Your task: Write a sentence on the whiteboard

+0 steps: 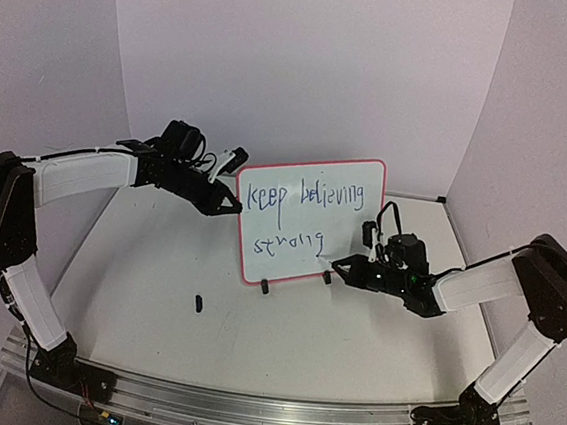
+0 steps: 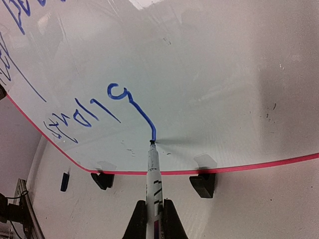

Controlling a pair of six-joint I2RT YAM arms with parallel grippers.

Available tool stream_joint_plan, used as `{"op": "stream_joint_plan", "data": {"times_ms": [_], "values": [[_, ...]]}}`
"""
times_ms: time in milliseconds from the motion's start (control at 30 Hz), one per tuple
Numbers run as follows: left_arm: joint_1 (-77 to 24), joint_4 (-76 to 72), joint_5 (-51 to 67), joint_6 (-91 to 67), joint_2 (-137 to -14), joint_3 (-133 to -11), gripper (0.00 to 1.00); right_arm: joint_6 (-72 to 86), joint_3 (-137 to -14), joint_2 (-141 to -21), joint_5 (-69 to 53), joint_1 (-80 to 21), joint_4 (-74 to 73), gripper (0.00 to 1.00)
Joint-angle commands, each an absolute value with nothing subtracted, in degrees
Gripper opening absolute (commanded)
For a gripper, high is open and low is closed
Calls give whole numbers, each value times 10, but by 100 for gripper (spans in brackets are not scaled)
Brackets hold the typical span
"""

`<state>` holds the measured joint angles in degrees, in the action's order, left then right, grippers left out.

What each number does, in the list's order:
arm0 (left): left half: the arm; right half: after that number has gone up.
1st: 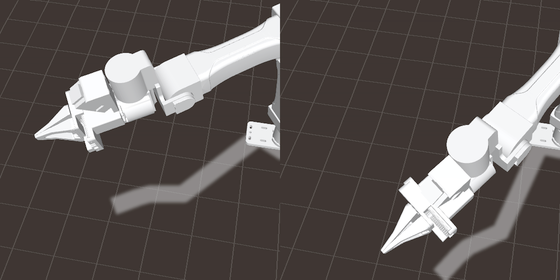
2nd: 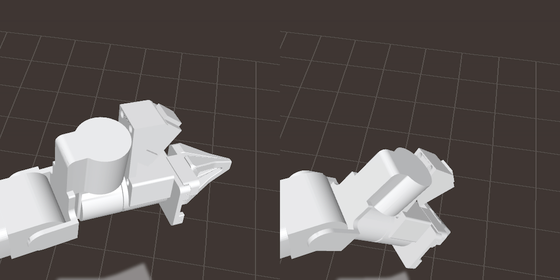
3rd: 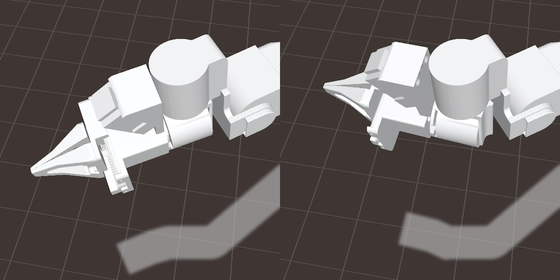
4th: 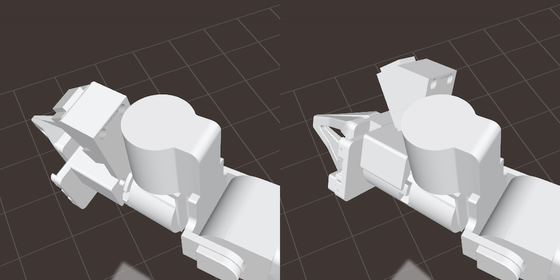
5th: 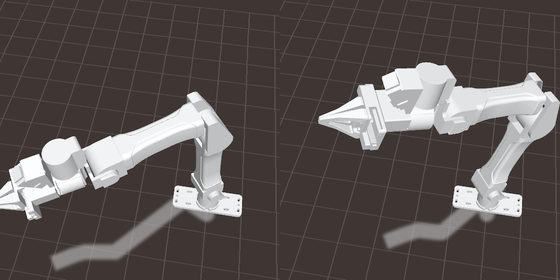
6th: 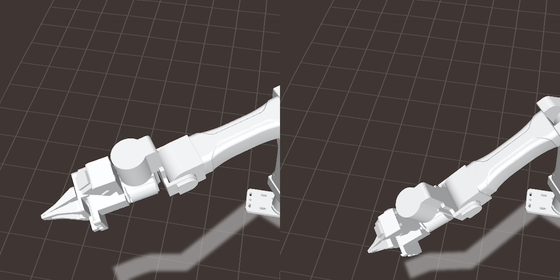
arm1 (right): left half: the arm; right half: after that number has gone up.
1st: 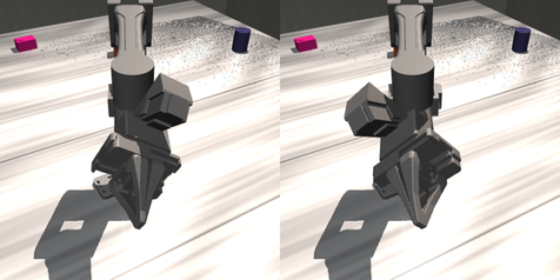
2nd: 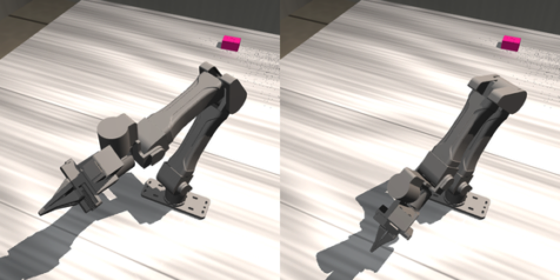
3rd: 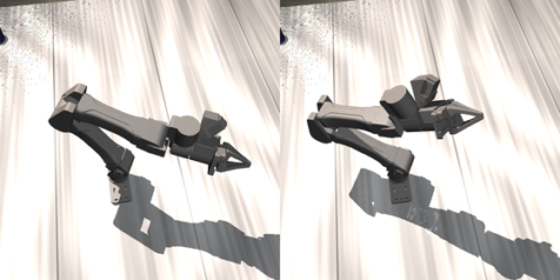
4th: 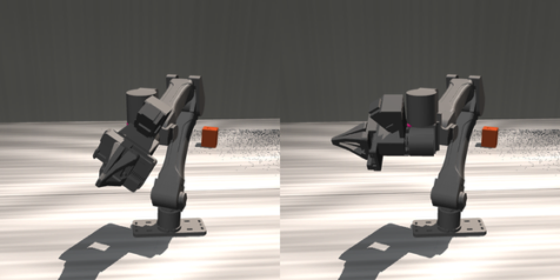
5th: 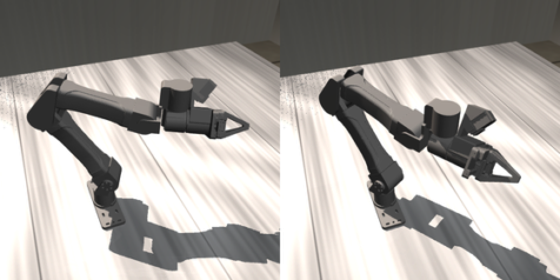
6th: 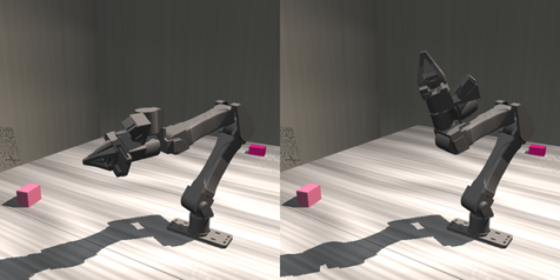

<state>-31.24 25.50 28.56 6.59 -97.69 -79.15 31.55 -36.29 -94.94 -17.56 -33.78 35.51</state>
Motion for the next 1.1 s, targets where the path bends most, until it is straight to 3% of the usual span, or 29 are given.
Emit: {"op": "stream_joint_plan", "data": {"times_ms": [0, 400, 1067], "values": [[-329, 347, 246, 98, -1009, -775, 0, 326, -373, -934, -170, -345, 369, 0], [-330, 347, 246, 97, -1008, -775, 0, 331, -354, -826, -142, -347, 357, 0], [-330, 348, 244, 98, -1007, -774, 0, 316, -355, -871, -61, -347, 320, 0]]}}
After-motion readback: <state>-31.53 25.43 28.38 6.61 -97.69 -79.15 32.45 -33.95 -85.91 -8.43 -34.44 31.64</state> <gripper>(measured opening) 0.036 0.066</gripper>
